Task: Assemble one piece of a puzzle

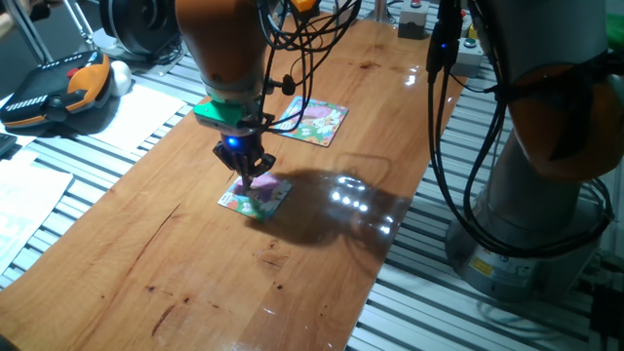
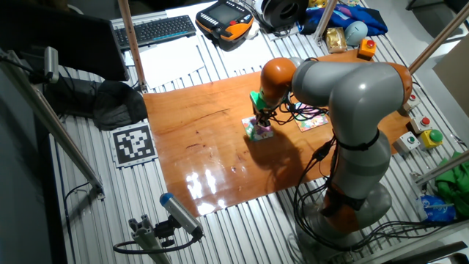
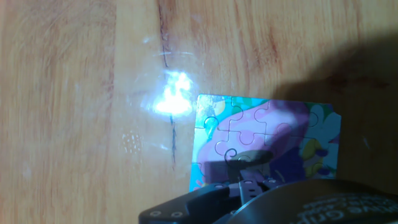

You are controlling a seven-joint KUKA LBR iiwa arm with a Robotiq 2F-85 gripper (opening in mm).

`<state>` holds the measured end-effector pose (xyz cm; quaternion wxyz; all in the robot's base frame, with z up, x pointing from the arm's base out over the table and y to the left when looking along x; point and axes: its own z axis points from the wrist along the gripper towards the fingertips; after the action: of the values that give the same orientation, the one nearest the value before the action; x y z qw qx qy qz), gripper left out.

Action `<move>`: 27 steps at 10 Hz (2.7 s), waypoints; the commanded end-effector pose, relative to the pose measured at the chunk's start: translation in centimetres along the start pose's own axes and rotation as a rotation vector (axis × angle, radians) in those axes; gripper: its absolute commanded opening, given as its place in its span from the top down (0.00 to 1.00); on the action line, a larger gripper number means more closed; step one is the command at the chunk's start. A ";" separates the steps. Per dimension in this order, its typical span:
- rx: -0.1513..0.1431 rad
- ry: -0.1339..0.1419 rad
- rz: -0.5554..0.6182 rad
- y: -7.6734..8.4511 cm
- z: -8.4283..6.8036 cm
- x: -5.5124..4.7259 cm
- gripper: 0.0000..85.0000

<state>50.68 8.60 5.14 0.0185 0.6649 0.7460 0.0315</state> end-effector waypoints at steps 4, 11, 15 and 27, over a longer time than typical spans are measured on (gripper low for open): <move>-0.001 0.001 -0.020 0.0 -0.1 0.2 1.00; 0.012 0.010 -0.081 -0.4 -0.6 0.0 1.00; 0.032 0.013 -0.141 -0.5 -0.8 -0.3 1.00; 0.172 -0.096 -0.938 -1.3 -5.5 -0.6 1.00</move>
<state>49.07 7.74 10.55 -0.0054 0.4421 0.8940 -0.0732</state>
